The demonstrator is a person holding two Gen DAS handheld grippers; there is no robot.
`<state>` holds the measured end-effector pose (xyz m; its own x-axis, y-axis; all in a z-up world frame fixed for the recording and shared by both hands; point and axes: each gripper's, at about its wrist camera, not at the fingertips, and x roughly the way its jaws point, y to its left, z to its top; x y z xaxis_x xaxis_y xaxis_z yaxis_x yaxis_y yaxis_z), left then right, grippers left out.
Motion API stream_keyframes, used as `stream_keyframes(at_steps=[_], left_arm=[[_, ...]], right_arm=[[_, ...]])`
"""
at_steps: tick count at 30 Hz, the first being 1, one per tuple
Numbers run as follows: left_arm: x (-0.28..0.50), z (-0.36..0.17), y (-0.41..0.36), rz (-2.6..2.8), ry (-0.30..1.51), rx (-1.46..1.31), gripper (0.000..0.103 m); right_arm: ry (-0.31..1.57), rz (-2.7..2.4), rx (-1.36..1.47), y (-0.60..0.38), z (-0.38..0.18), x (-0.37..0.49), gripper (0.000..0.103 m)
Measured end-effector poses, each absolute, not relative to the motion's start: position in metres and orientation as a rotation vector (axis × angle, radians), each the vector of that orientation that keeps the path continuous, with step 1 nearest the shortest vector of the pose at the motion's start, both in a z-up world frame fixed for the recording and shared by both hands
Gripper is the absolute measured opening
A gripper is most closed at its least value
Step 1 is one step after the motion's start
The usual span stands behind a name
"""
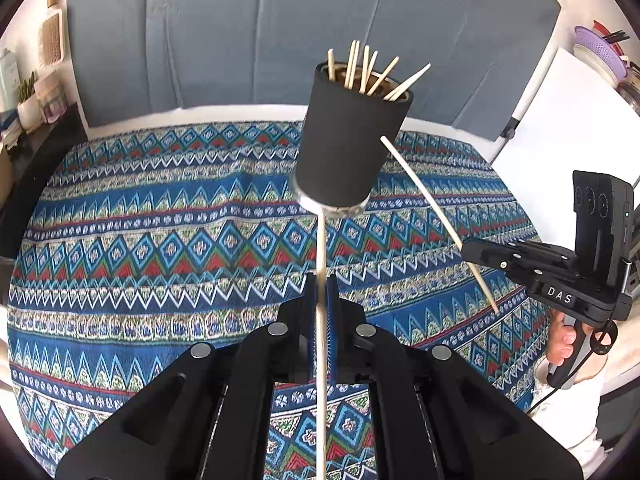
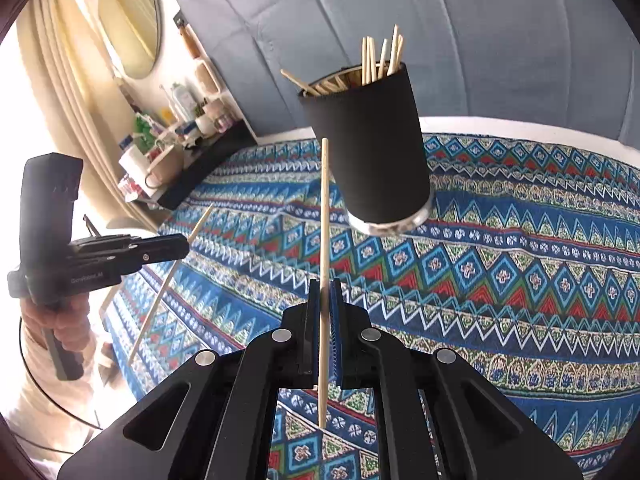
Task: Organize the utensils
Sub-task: 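Lift the held sticks over the black cup and lower them into it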
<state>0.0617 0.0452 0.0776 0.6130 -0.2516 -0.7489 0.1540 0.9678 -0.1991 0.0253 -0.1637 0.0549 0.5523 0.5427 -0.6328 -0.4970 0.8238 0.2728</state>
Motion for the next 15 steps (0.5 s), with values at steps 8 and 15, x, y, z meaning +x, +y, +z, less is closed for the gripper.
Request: stream_keyframes(at_steps=[8,15], left_arm=[[0.087,0.135,0.025,-0.273,0.744,-0.097,0.005],[0.113,0.186,0.011,-0.262,0.548,-0.061,0.005]], right_arm=[[0.642,0.643,0.109,-0.162,0.101,0.036,0.005],[0.481,0.645,0.125,-0.163,0.139,0.052,0.005]])
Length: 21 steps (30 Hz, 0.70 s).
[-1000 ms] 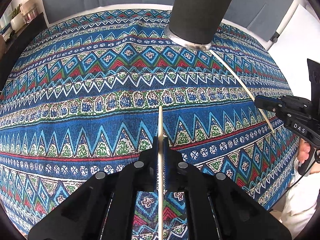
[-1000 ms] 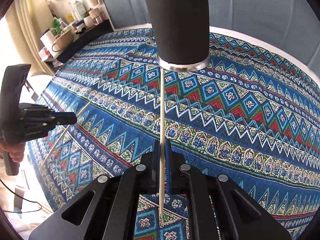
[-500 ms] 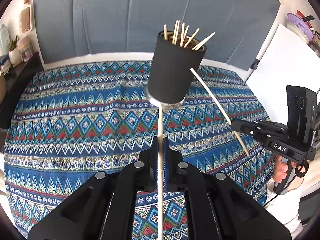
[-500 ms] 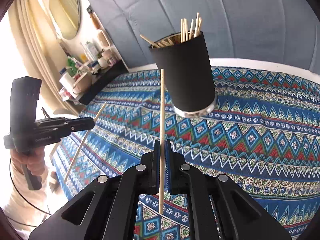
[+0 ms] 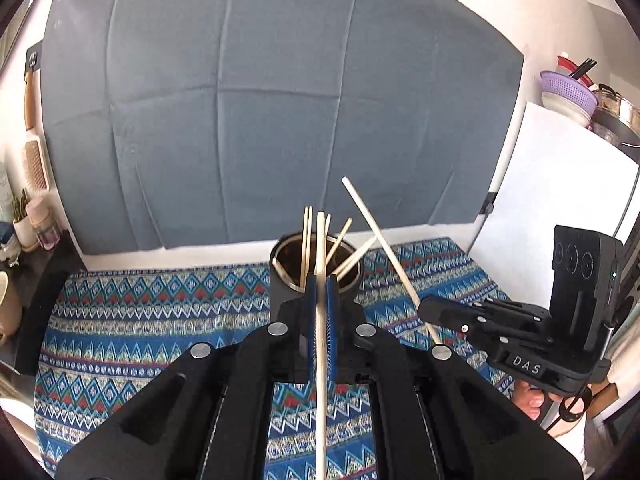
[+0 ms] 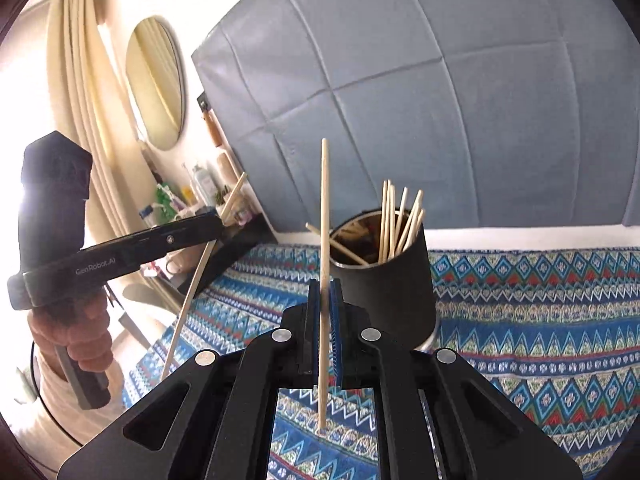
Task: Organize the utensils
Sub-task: 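Lift the held sticks over the black cup and lower them into it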
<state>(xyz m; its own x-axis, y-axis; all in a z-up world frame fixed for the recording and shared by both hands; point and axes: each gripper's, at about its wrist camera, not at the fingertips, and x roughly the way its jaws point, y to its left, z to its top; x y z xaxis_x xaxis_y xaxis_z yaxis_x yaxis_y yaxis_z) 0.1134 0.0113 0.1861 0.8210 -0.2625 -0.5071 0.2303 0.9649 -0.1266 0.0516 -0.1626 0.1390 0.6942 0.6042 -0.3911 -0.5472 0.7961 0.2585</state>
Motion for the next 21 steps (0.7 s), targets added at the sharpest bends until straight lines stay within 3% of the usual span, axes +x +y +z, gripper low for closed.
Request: stream_keyframes(at_steps=[15,21], left_arm=[[0.196,0.215,-0.001,-0.331,0.339,-0.088,0.005],[0.200,0.209,-0.001,-0.305,0.143,-0.106,0.005]], right_arm=[[0.252,0.635,0.172,-0.159,0.157,0.103,0.005],[0.141,0.594,0.166,-0.149,0.151,0.117,0.005]])
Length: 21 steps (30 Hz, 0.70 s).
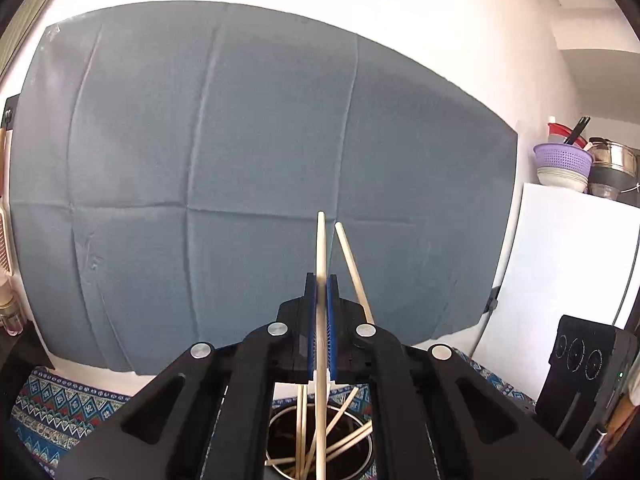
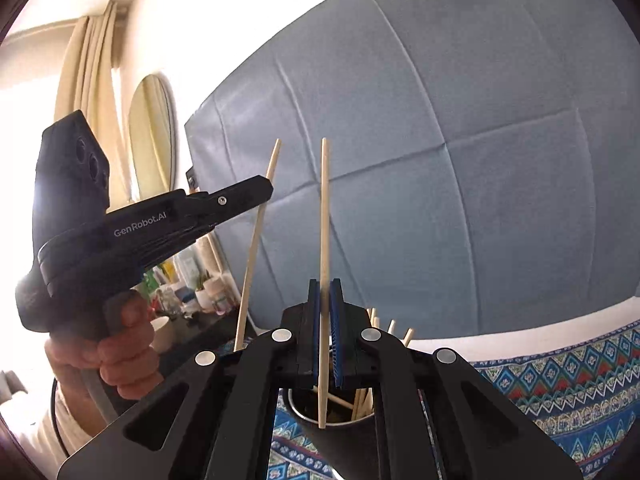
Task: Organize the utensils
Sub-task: 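Lift the held sticks over the black cup and lower them into it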
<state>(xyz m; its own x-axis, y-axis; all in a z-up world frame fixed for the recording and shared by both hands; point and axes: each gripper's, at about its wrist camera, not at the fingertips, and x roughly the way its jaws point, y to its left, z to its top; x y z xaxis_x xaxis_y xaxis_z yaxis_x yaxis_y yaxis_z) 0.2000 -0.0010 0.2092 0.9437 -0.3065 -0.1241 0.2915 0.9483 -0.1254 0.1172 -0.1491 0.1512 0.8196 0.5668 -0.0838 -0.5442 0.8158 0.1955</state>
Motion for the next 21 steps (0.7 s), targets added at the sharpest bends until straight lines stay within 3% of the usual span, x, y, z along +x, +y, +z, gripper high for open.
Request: stream_keyframes(at_steps=[8,21], left_arm=[[0.206,0.175,-0.008,-0.318,0.036,-0.076,0.005],[0.201,0.159,0.007,-0.314,-0.099,-0.130,0.005]], right_arm=[[-0.006,0.568,0.126,-0.137,0.121,0.128,0.005],[0.017,0.515,0.100,-0.139,0.087,0.147,0.005]])
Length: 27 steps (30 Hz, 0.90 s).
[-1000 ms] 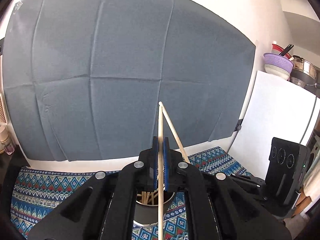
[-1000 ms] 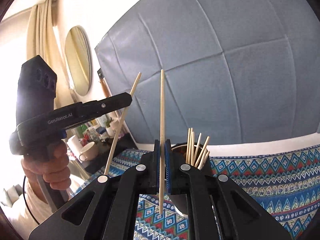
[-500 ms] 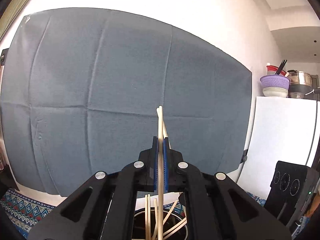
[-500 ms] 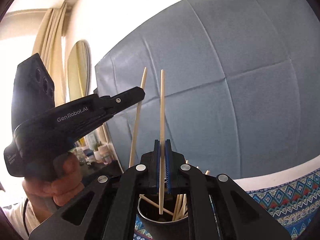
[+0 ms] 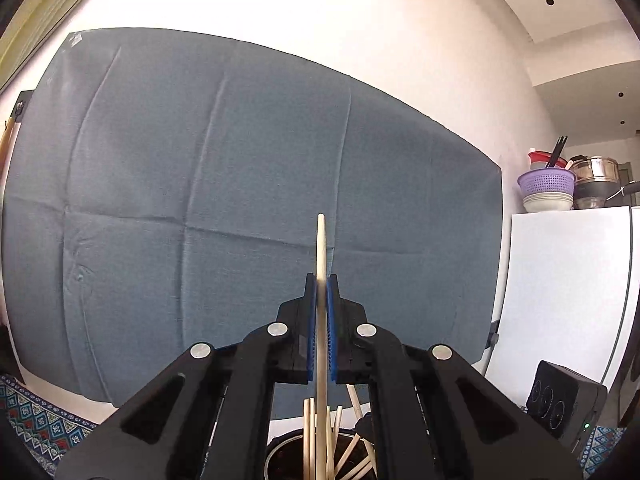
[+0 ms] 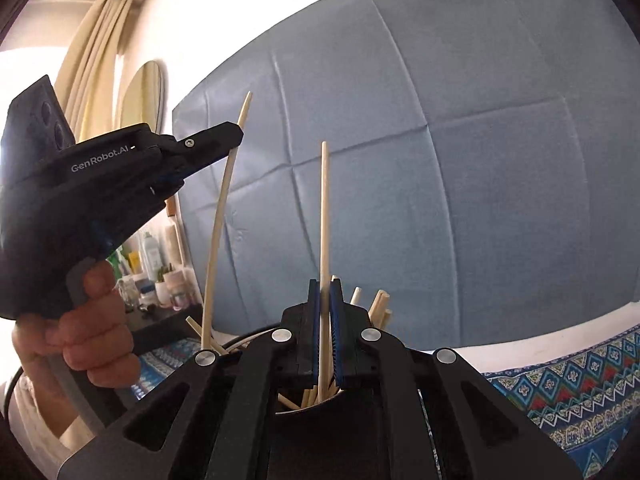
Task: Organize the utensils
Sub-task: 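Lift the held sticks over the black cup and lower them into it, then open both grippers to release the sticks and withdraw from the cup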
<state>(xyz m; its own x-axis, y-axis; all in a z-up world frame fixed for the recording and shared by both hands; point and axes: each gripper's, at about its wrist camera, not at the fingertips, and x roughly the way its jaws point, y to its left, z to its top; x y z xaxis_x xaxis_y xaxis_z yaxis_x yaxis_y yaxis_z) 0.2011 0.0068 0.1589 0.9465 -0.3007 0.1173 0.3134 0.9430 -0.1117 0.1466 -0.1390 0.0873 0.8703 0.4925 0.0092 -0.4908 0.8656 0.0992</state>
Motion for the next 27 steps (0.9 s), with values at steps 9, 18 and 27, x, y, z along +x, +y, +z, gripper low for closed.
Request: stream_keyframes(at_steps=[9,18,27], left_arm=[[0.209,0.135,0.014,-0.311,-0.052,-0.165,0.005],[0.196,0.119,0.014,-0.318,0.000,-0.126,0.005],[0.176,0.120,0.006,-0.312,0.026,-0.074,0.005]], right_arm=[[0.016,0.531,0.067,-0.136,0.085,0.140,0.005],[0.060,0.535,-0.008,-0.136,0.083,0.125,0.005],[0.089,0.511,-0.047,-0.135,0.087,0.109,0.005]])
